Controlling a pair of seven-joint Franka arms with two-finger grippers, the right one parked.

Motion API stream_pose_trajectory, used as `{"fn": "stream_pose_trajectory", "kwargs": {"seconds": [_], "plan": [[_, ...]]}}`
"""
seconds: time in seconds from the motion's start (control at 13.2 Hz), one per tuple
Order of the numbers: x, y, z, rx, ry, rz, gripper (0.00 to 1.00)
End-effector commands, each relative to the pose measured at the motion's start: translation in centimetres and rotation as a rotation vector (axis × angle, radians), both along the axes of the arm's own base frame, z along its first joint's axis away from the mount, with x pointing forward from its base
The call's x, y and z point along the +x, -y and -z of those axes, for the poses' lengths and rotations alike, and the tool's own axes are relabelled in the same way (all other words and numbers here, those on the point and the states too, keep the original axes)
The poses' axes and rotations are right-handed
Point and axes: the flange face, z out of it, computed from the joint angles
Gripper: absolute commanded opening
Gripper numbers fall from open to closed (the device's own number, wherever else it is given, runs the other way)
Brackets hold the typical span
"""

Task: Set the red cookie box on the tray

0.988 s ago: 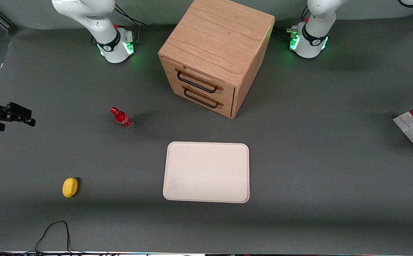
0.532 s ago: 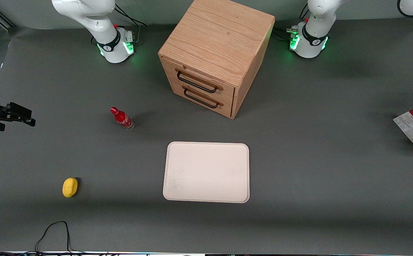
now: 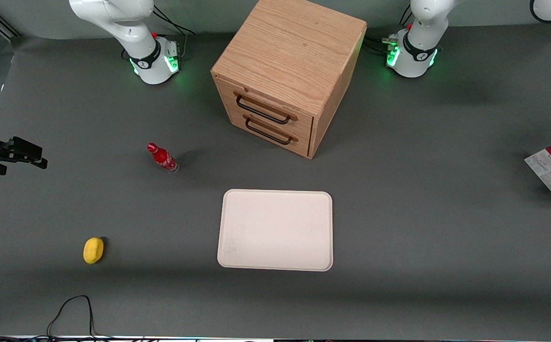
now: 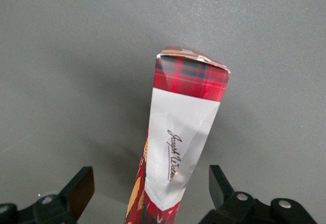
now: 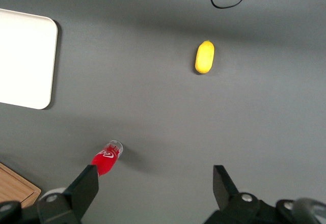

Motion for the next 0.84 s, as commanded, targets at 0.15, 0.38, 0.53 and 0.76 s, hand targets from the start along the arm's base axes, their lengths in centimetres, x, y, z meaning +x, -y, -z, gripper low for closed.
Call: {"fn": "stream_pose_trajectory", "kwargs": {"seconds": [0.15, 0.38, 0.53, 0.76], "plan": [[-0.2, 0.2, 0.0, 0.001, 0.01, -0.016, 0.59], [-0.1, 0.1, -0.2, 0.003, 0.013, -0.016, 0.38], [0.0, 0.2, -0.3, 0.003, 0.014, -0.015, 0.32], [0.5, 0.6, -1.5, 0.004, 0.018, -0.012, 0.26]]}}
